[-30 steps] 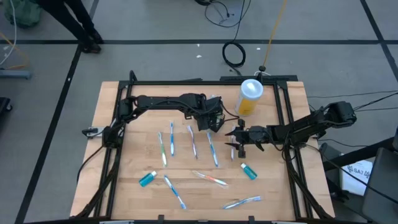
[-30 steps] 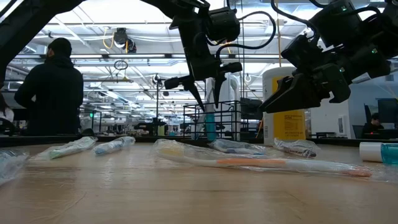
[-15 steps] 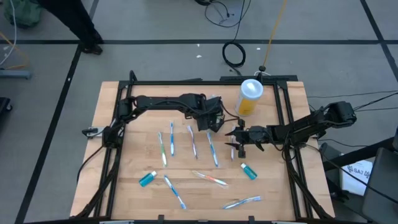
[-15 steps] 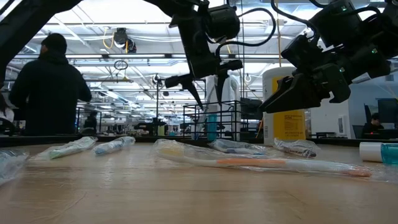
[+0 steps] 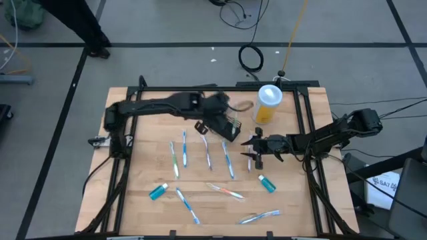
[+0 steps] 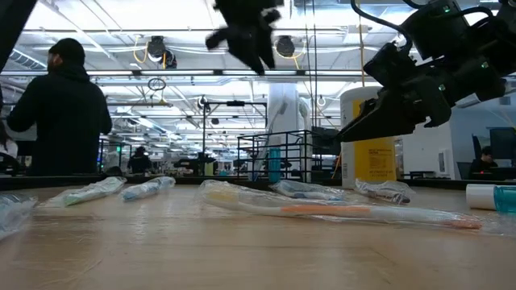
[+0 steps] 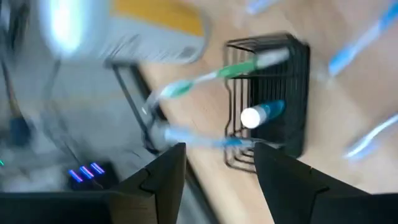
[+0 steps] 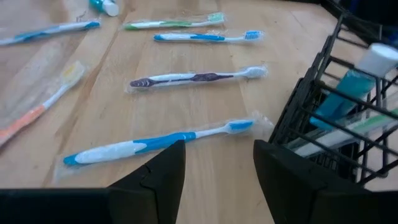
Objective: Pick & Place toothbrushing station
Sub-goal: Put the purple toothbrush into the black organizer
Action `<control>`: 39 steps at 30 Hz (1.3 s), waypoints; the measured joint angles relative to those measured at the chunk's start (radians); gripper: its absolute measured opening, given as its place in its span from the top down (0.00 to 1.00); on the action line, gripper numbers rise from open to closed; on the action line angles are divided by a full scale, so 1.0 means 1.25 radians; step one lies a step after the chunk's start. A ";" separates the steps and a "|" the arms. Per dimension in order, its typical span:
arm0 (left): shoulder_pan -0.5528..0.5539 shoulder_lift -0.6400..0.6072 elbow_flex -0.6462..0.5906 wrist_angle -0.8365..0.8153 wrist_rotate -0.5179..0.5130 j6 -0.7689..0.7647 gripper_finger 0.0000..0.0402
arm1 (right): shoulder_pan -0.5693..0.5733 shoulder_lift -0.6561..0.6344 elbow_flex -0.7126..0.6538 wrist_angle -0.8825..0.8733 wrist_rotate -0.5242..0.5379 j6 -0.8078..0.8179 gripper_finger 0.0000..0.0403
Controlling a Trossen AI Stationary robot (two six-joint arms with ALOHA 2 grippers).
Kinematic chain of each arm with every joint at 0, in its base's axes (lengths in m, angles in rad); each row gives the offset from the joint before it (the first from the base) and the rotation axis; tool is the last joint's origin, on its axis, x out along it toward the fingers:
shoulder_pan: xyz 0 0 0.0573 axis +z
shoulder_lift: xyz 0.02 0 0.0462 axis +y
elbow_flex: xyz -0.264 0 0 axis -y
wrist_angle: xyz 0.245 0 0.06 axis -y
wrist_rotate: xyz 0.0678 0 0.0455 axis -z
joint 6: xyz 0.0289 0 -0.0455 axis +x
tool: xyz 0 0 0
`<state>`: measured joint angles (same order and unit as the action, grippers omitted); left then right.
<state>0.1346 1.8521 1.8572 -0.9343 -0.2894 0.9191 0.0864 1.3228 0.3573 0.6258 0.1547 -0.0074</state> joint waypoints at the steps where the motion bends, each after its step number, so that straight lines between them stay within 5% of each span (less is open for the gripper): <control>1: 0.002 -0.023 0.000 -0.012 0.000 -0.072 0.52 | 0.000 0.000 0.000 0.003 0.000 0.019 0.55; 6: 0.020 -0.138 0.001 -0.103 0.001 -0.447 0.51 | 0.000 0.000 0.000 0.046 0.017 0.098 0.55; 10: 0.029 -0.221 -0.011 -0.148 0.004 -0.571 0.51 | 0.000 0.000 0.000 0.094 0.027 0.148 0.55; 16: 0.028 -0.357 -0.184 -0.087 0.072 -0.613 0.52 | 0.001 -0.007 0.000 0.078 -0.003 0.214 0.55; 27: 0.026 -0.529 -0.620 0.291 0.088 -0.760 0.52 | -0.008 -0.168 0.000 -0.282 0.109 0.450 0.55; 33: 0.026 -0.536 -0.698 0.401 0.087 -0.767 0.52 | -0.043 -0.167 0.000 -0.364 0.224 0.596 0.55; 39: 0.026 -0.528 -0.709 0.438 0.087 -0.766 0.49 | -0.077 -0.097 0.000 -0.378 0.232 0.711 0.55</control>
<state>0.1669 1.1919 0.9710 -0.3873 -0.1806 -0.0382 -0.0099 1.2015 0.3569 0.1539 0.4450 0.8813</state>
